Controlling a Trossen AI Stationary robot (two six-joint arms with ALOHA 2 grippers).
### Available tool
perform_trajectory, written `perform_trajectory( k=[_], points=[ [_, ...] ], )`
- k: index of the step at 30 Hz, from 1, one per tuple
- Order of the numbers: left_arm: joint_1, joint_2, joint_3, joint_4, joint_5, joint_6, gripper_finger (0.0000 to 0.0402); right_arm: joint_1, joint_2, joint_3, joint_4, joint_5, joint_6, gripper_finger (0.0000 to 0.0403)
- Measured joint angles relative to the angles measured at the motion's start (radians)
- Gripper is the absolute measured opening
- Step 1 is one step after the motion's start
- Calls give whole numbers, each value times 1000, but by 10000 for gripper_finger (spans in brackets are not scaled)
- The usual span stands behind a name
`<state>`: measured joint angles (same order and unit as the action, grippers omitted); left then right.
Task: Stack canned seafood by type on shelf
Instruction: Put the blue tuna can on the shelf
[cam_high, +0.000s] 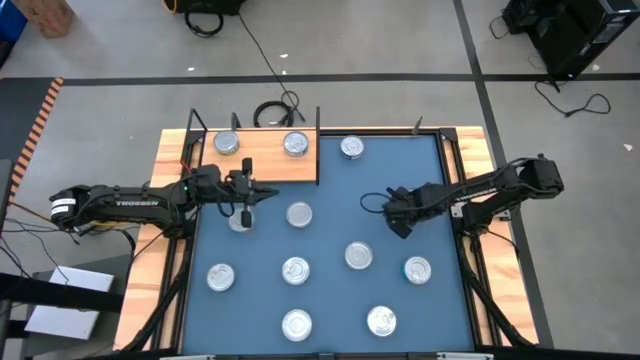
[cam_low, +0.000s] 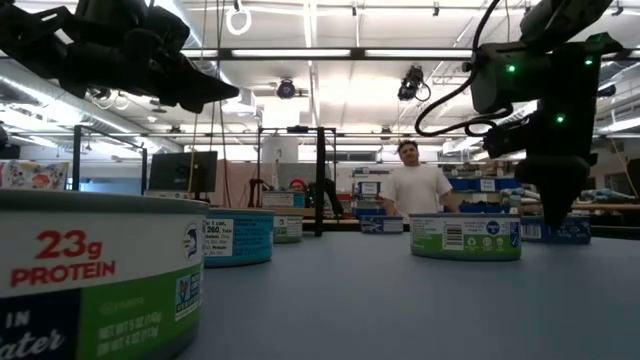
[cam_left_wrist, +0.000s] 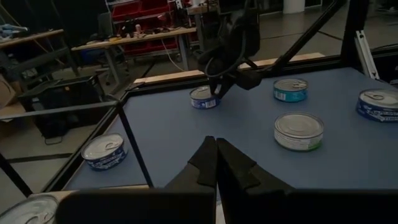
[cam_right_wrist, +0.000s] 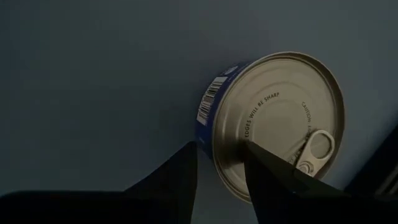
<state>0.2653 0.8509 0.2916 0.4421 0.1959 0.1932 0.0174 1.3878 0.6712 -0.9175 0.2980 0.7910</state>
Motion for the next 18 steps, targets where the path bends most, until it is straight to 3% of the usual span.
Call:
perform_trajectory(
  k=[8, 18],
  points=[
    [0, 0, 0, -15, 0, -14, 5, -1, -2, 28, 120, -91, -49, 117],
    [0, 0, 0, -4, 0, 8, 5, 1, 2, 153, 305, -239, -225, 52]
  ],
)
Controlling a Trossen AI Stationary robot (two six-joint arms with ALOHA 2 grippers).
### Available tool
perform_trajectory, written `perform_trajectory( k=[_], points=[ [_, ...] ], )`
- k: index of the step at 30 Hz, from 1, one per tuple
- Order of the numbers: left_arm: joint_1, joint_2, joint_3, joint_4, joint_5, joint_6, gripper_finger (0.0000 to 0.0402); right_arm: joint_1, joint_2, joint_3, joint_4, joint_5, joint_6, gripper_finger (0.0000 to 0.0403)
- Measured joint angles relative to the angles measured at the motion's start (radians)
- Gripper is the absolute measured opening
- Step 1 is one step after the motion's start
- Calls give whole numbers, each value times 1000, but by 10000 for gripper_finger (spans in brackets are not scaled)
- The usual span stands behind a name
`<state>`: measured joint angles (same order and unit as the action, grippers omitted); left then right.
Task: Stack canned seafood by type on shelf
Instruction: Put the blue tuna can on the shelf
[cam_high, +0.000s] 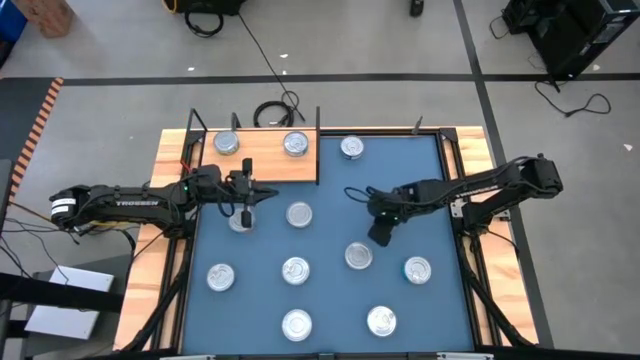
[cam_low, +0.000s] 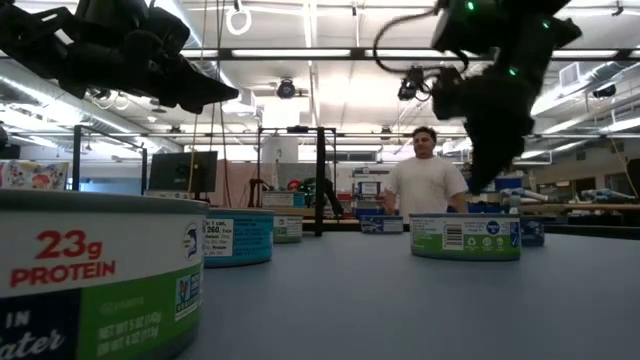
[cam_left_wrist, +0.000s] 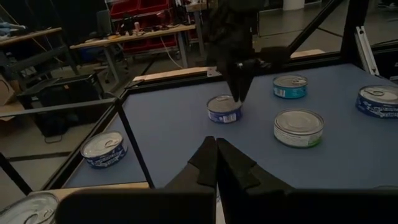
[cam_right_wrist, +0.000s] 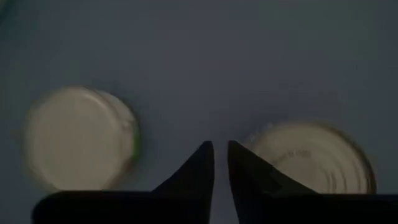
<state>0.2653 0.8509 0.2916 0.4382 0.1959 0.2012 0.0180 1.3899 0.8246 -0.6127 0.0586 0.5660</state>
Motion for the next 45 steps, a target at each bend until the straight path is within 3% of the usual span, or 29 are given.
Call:
perform_trajectory(
  k=[4, 8, 13, 16, 28, 37, 45],
  points=[
    [0, 0, 0, 1, 10, -1, 5, 0, 0, 70, -83, 1, -45, 19],
    [0, 0, 0, 5, 27, -10, 5, 0, -1, 106, -268, 85, -29, 7],
    [0, 0, 0, 31, 26, -2, 5, -43, -1, 62, -467, 127, 65, 9],
    [0, 0, 0, 38, 26, -3, 5, -65, -1, 17, -479, 124, 95, 5],
    [0, 3, 0, 40, 105, -38, 5, -57, -1, -89, -118, -34, 64, 7],
    [0, 41, 2, 63, 106, -49, 5, -3, -1, -87, 319, -11, -101, 26],
    [0, 98, 2, 82, 105, -52, 5, 58, -1, -55, 242, 119, -285, 96]
  ],
)
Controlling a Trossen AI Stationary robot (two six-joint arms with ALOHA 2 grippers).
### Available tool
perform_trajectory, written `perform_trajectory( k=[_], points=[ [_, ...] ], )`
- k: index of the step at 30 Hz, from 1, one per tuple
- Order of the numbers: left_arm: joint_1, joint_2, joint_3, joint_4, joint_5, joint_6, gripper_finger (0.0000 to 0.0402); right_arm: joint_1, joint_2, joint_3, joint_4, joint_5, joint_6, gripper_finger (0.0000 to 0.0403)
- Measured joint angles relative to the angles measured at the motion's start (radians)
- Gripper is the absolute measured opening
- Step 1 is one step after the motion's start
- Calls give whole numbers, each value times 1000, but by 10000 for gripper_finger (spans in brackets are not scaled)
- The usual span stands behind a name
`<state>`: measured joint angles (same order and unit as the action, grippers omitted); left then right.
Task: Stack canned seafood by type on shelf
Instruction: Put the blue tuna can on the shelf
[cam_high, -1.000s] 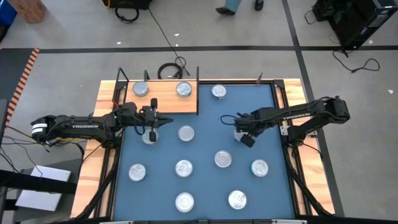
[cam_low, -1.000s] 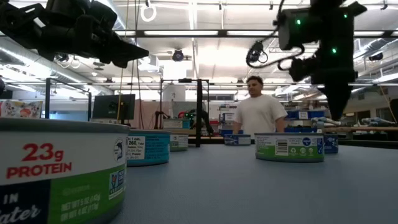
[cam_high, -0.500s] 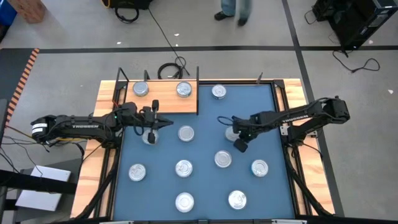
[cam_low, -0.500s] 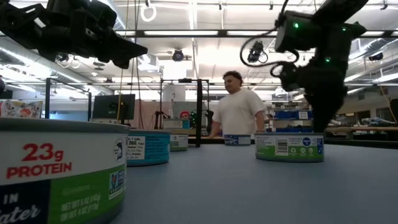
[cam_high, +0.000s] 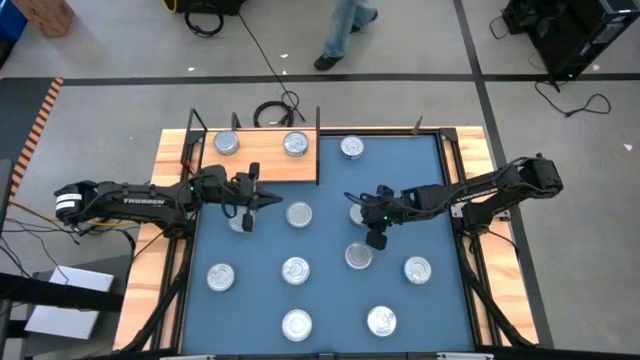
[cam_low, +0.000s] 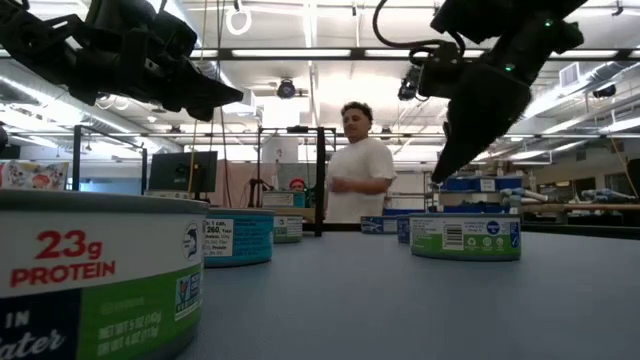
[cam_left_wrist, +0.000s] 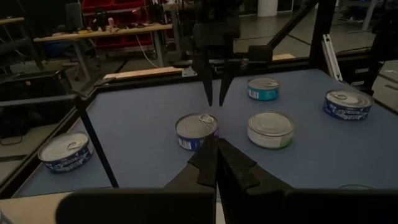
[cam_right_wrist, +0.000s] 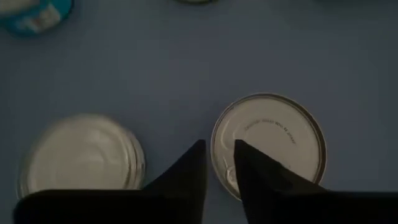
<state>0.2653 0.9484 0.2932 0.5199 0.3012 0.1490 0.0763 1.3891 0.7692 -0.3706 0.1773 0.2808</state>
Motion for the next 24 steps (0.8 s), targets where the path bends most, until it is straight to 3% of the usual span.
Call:
perform_trajectory(
  k=[8, 16, 24],
  points=[
    [0, 8, 0, 32, 0, 0, 5, 52, 63, 26, -18, 46, -75, 116],
    [-1, 8, 0, 35, 0, -11, 5, 57, 281, 250, -226, 61, 0, 115],
    [-19, 8, -1, 36, -1, -23, 5, 57, 360, 393, -385, 102, 109, 123]
  ],
)
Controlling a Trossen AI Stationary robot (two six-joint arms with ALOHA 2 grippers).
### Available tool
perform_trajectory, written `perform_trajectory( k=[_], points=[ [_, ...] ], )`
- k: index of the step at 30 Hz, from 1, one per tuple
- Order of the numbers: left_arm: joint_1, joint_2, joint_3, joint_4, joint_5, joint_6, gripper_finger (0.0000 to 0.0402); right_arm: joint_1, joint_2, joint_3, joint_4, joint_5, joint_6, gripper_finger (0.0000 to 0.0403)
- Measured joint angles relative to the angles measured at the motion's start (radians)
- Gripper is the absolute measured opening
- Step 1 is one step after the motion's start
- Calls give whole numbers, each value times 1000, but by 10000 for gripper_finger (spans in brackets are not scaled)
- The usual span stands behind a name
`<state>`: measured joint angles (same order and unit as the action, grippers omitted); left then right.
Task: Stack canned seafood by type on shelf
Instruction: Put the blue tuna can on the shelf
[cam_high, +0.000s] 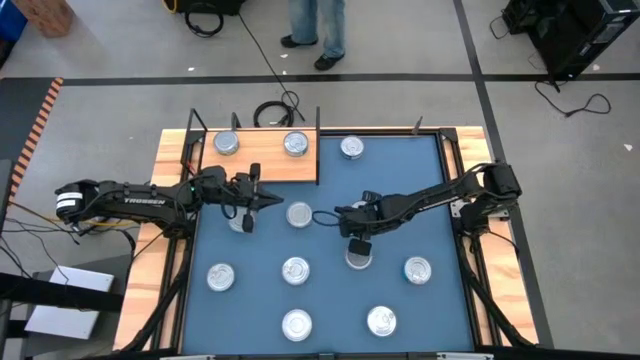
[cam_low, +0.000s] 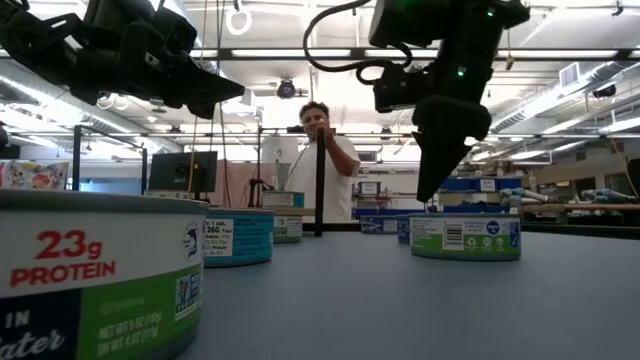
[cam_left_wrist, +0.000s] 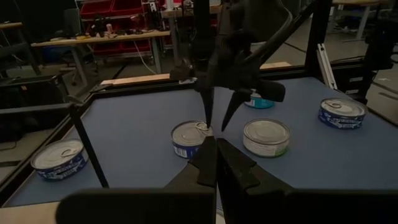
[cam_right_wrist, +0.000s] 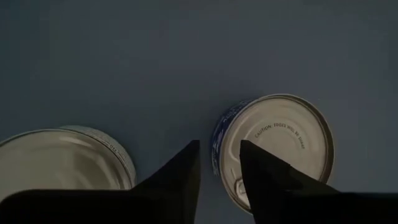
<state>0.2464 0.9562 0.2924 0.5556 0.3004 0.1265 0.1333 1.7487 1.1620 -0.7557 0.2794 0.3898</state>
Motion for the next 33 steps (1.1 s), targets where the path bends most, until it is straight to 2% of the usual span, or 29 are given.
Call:
perform_trajectory(
  k=[13, 17, 25, 33],
  points=[
    [-6, 0, -1, 1, -4, 0, 5, 0, 1, 6, -21, 0, 26, 165],
    [-6, 0, -1, 1, -4, 0, 5, 4, 21, 6, -16, 31, -26, 176],
    [-6, 0, -1, 0, -5, 0, 5, 10, 56, 5, 18, 45, -79, 174],
    [-7, -1, -1, -1, -14, 0, 5, 8, 67, -42, 45, 75, -50, 166]
  ],
)
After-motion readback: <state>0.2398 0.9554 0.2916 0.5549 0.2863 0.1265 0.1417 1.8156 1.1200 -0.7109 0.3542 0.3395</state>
